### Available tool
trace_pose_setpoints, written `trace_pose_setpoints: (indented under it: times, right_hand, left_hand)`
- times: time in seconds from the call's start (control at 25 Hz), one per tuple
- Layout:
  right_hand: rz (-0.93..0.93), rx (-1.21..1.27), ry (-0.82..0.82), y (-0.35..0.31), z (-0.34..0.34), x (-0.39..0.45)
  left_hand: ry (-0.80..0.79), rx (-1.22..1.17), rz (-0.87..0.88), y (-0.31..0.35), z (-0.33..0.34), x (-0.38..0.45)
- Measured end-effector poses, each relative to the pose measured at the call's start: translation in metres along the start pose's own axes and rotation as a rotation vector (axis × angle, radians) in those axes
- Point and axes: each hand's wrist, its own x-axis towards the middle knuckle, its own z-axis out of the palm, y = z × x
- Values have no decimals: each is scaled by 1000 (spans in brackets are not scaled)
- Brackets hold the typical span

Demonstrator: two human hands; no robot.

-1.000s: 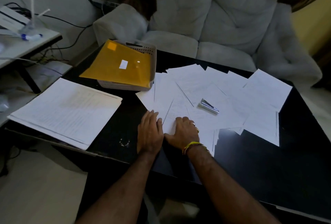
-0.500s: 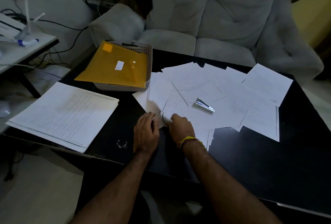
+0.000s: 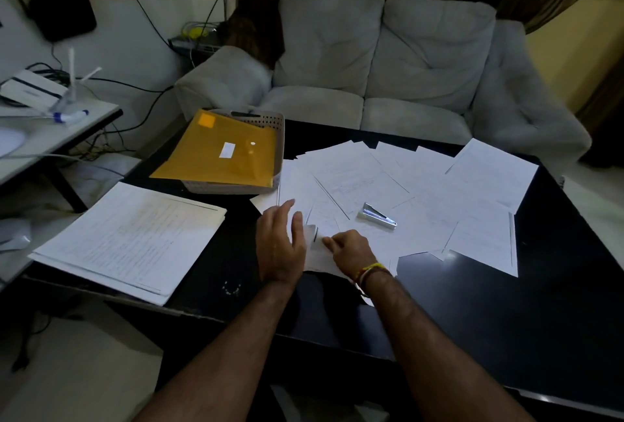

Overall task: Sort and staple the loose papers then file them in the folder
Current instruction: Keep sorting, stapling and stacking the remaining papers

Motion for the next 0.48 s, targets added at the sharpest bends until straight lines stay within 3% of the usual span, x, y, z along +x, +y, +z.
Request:
trace_pose_setpoints:
  times: [0.04, 0.08, 0.12, 0.16, 0.2, 0.24, 0.28, 0.36, 0.48]
  right_hand:
    - [-3, 30, -9, 3, 0, -2]
    - [-9, 70, -14, 7, -1, -3]
    - [-17, 108, -14, 12, -3, -3]
    - [-38, 132, -8, 15, -7, -5]
    - [-69, 147, -16, 17, -9, -5]
    - [-106, 163, -42, 18, -13, -5]
    - [-147, 184, -75, 20, -14, -6]
    - [-202, 234, -100, 17, -16, -10]
    - [-234, 280, -7, 4, -28, -15]
  left_hand:
    - [-37, 61, 33, 5, 4, 6]
    - [-104, 112, -44, 9, 10, 12]
    - [-208, 147, -229, 15, 16, 20]
    - [-329, 98, -520, 15, 24, 28]
    - [-426, -71, -829, 19, 26, 36]
    - [-482, -247, -1036, 20, 27, 41]
    - [-520, -318, -1120, 19, 26, 45]
    - [-577, -174, -1060, 21, 25, 52]
    - [-520, 101, -770, 49, 14, 61]
